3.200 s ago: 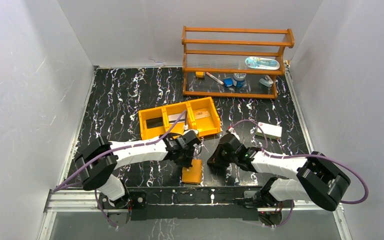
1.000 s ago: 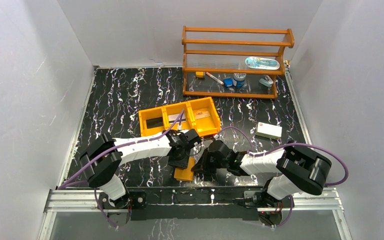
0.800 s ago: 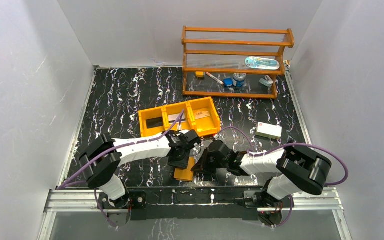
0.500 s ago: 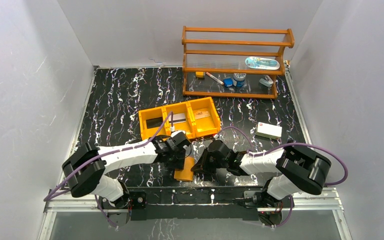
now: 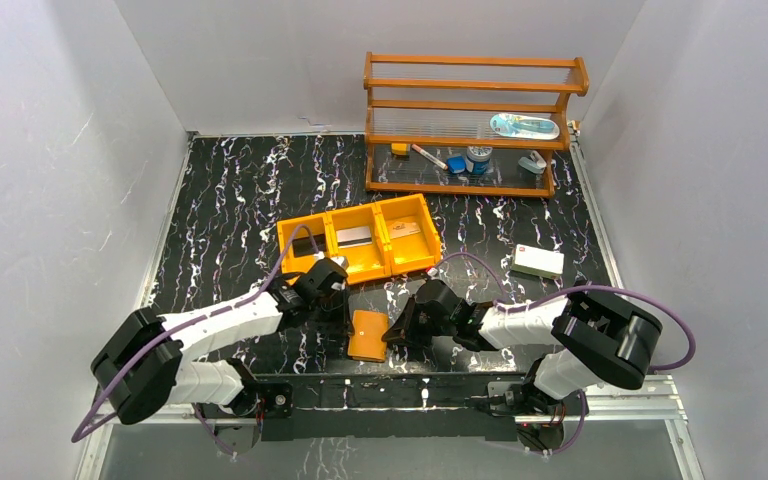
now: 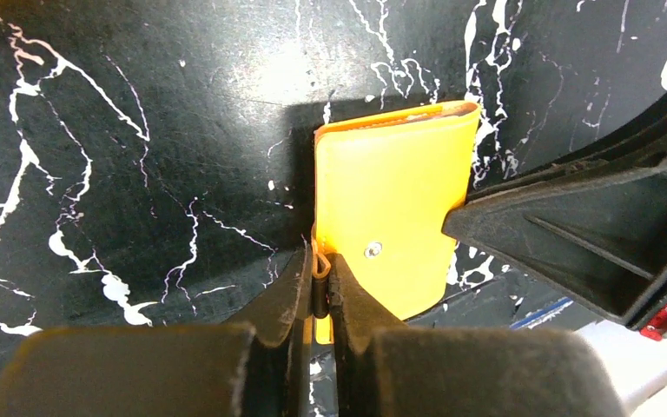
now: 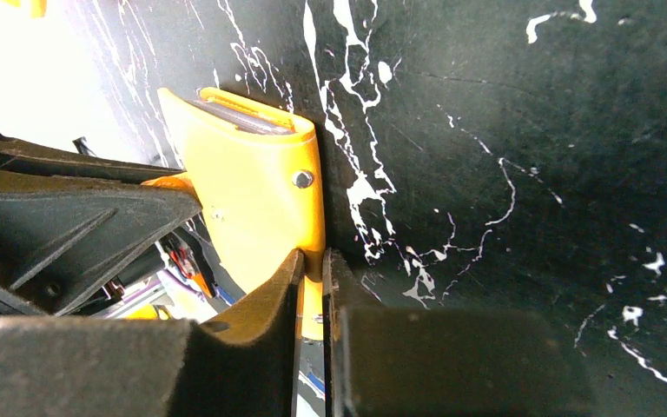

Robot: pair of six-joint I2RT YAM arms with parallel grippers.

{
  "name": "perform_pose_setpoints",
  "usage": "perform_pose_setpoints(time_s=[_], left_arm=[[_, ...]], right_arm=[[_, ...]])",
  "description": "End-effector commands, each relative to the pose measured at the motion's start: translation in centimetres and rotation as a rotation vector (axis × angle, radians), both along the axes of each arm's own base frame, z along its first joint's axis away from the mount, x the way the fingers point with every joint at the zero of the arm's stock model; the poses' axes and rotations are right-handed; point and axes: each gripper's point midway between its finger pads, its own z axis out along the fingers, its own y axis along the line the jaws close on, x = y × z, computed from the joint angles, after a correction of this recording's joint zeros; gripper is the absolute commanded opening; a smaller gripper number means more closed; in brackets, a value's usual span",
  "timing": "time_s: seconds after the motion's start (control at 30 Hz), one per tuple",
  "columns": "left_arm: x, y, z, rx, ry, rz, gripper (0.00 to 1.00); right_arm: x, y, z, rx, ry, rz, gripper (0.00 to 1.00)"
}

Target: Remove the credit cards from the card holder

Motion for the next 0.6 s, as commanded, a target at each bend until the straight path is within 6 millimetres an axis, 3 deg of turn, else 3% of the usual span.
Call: perform_pose_setpoints(time_s=[0.0, 0.07, 0.23, 0.57], left_arm=[[0.0, -1.0, 1.7, -0.102, -0.020, -0.025, 0.00], [0.1, -0.4, 1.9, -0.078, -0.026, -0.010, 0.18], [0.5, 0.2, 2.1, -0.030, -0.040, -0.008, 0.51], [0.9, 2.5, 1.1, 0.129, -0.036, -0.002, 0.57]], right_arm=[[0.2, -3.1, -3.2, -0.183, 0.008, -0.048, 0.08], [0.3, -3.0, -3.0, -0.177, 0.001, -0.048, 0.08], [0.7, -2.6, -2.3, -0.170, -0.021, -0.033, 0.12], [1.0, -2.3, -1.8, -0.184, -0.034, -0.022, 0.16]])
